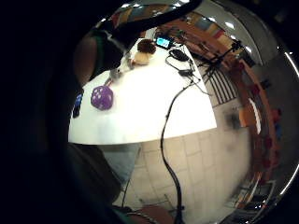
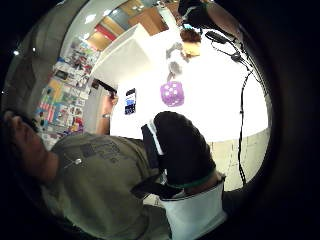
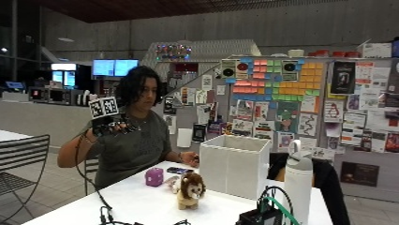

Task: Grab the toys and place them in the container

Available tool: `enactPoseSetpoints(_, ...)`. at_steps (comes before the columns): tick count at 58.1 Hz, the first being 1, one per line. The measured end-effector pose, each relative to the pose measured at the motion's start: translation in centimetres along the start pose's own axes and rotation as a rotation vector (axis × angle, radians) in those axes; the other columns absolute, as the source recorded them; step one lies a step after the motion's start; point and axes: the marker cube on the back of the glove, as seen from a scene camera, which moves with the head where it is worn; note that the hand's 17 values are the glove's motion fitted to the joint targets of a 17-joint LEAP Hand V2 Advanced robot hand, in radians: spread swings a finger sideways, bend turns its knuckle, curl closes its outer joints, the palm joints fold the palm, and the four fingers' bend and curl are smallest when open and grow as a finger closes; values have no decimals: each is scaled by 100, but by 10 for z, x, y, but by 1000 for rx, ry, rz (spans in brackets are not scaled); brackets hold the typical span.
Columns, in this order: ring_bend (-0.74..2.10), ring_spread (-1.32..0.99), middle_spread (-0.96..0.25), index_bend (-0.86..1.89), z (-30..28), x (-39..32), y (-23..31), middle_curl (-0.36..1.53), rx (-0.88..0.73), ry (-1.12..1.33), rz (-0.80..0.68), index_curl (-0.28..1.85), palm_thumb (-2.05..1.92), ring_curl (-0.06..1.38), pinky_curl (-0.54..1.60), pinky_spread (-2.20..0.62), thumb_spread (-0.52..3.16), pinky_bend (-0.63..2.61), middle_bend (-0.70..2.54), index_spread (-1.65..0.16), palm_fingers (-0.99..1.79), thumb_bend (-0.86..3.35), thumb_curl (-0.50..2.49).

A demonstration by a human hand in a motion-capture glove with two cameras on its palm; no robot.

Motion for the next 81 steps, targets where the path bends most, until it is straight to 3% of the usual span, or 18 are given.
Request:
enactPoseSetpoints(6,31,-14,-10,18,-2,4,-6,5,15,-30,-13,8,-3,9,20,-4,82,64,16,-25,38,-1,3)
enactPoseSetpoints(13,37,-19,-13,17,-1,5,-13,9,11,-28,-19,12,-4,13,24,-5,110,68,18,-32,36,-2,8)
enactPoseSetpoints(34,46,-25,-15,18,3,5,-41,19,44,-46,-14,20,-5,18,28,-5,134,70,20,-38,33,-3,15)
enactPoseSetpoints(42,49,-26,-15,19,14,3,-87,23,64,-53,8,23,-4,19,28,-6,137,69,22,-39,37,-3,17)
enactPoseSetpoints(57,53,-28,-16,20,64,0,-228,27,72,-86,82,29,-2,21,29,-7,143,65,23,-41,42,-2,20)
enactPoseSetpoints(68,54,-29,-18,21,127,14,-326,30,55,-78,270,32,1,22,30,-8,143,66,23,-42,48,0,23)
enactPoseSetpoints(81,49,-30,-20,25,222,33,-360,33,-95,25,413,38,11,21,32,-8,137,72,23,-43,51,1,28)
